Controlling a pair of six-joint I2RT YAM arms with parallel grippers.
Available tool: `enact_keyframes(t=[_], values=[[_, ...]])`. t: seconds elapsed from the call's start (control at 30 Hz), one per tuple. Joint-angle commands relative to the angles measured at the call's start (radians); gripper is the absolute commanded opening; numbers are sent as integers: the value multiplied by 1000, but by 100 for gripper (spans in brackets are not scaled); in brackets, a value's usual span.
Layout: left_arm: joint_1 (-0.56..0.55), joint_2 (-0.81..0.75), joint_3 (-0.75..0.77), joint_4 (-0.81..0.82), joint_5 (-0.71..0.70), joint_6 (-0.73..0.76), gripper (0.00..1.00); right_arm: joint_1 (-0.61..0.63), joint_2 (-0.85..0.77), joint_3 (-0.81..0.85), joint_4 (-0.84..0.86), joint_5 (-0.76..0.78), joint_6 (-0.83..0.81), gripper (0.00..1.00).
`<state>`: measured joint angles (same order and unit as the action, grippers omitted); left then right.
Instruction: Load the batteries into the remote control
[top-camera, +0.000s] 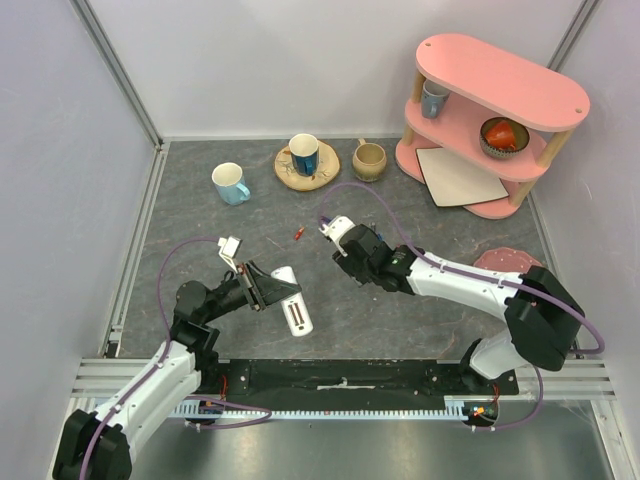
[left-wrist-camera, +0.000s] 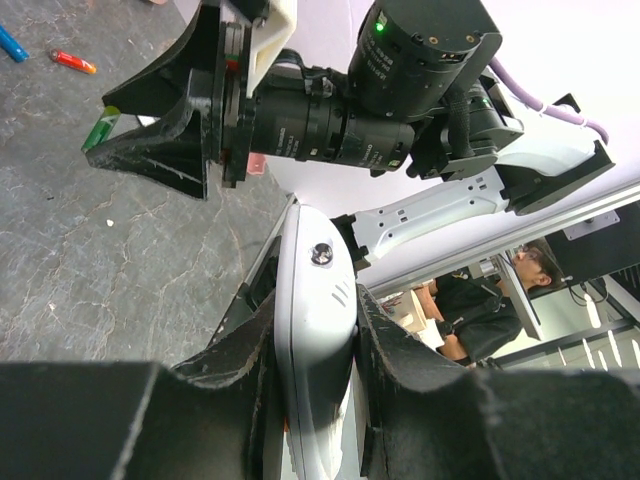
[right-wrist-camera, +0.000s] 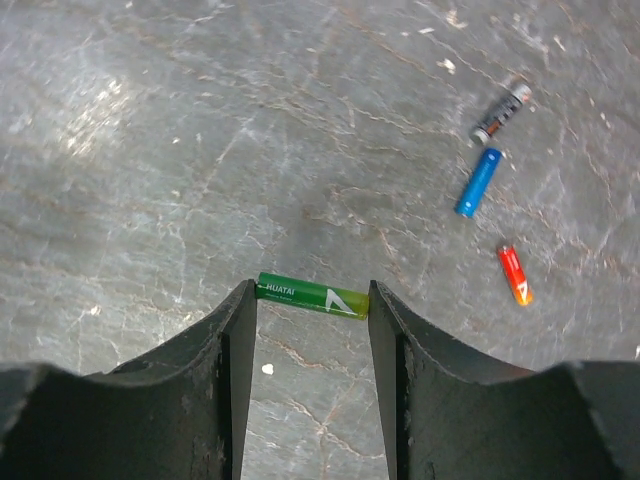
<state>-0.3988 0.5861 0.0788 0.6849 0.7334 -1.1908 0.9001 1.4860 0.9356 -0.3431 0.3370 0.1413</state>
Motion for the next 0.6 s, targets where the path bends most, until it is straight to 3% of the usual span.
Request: enact_keyframes(t=[0.0, 0.27, 0.57], values=[[3, -17, 9, 28, -15, -12, 2, -1, -9, -43, 50, -104, -227, 29], [2, -20, 6, 28, -11, -10, 2, -1, 78, -84, 58, -125, -322, 28], [3, -23, 1, 28, -15, -10, 2, -73, 129, -73, 73, -206, -287, 33]])
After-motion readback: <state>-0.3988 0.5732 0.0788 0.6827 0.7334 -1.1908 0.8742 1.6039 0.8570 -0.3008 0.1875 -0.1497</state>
